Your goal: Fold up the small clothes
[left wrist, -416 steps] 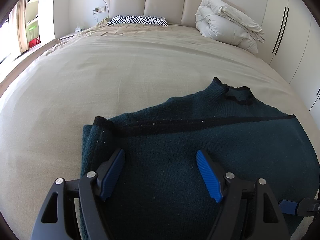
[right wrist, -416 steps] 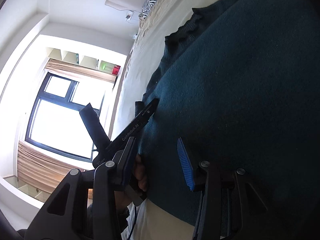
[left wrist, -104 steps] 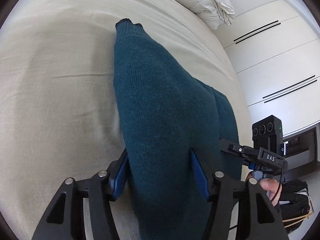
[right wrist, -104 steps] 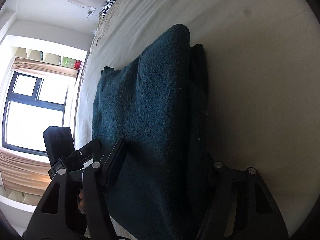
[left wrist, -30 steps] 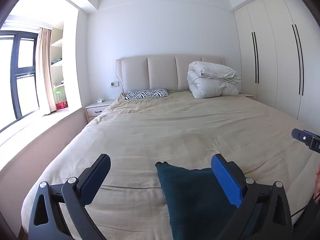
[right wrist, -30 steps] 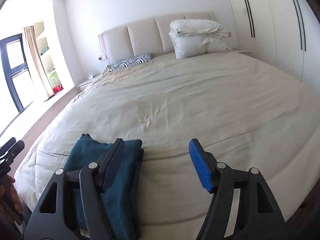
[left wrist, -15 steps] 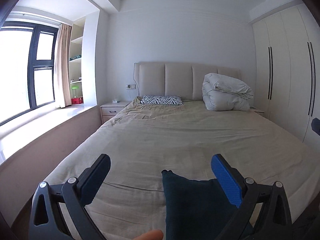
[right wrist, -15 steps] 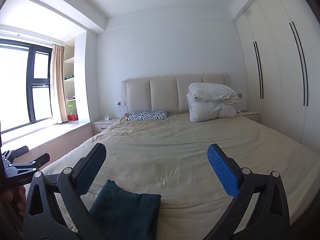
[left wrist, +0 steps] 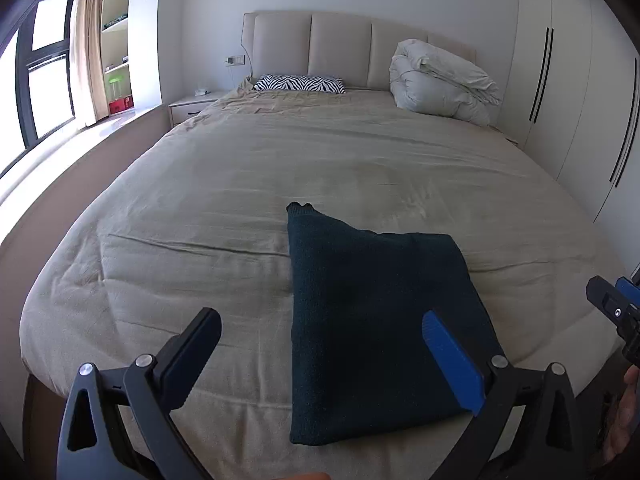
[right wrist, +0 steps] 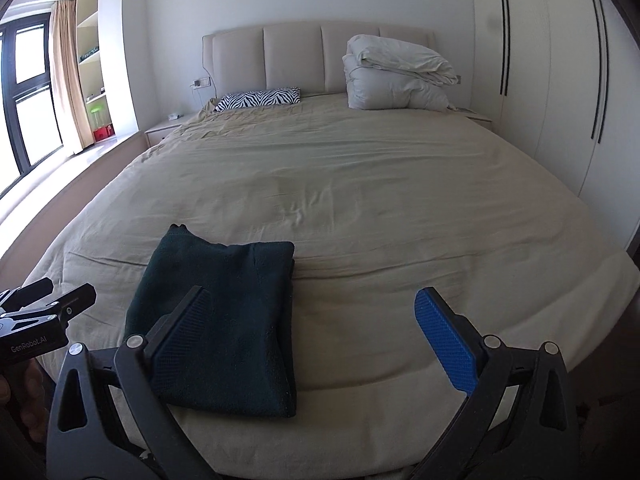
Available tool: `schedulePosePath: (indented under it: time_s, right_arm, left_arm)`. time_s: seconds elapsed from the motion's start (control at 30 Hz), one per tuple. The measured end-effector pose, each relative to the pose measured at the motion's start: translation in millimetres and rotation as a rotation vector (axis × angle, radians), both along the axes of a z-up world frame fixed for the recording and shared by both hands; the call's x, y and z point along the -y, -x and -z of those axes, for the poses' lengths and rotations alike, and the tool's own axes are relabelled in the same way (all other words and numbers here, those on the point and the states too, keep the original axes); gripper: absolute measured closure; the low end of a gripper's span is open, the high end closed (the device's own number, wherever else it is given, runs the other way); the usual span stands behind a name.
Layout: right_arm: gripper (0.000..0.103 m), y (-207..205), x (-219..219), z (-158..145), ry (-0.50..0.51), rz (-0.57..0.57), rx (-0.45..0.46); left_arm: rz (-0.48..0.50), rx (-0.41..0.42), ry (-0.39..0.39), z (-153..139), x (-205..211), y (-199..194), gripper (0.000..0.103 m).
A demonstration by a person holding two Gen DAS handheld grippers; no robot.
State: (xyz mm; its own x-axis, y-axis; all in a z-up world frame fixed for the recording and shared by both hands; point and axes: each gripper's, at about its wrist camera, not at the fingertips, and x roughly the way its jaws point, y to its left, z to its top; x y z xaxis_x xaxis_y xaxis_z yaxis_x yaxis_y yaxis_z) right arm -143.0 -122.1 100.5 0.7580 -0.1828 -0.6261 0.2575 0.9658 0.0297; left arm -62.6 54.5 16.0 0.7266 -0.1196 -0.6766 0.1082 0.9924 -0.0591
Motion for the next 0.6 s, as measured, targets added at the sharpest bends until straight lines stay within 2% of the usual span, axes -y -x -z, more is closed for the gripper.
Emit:
schedulePosePath:
  time_s: [0.17, 0.6]
  right_arm:
    - [0.000, -15, 5, 28, -0.041, 0.023, -0.093]
    - [0.000, -19, 2, 35, -0.025, 0.015, -0.116]
  left_arm:
    - [-0.012, -0.014, -0.007, 7, -5, -4, 0.000]
    - [-0.030, -0.037, -0.028, 15, -4, -8, 0.000]
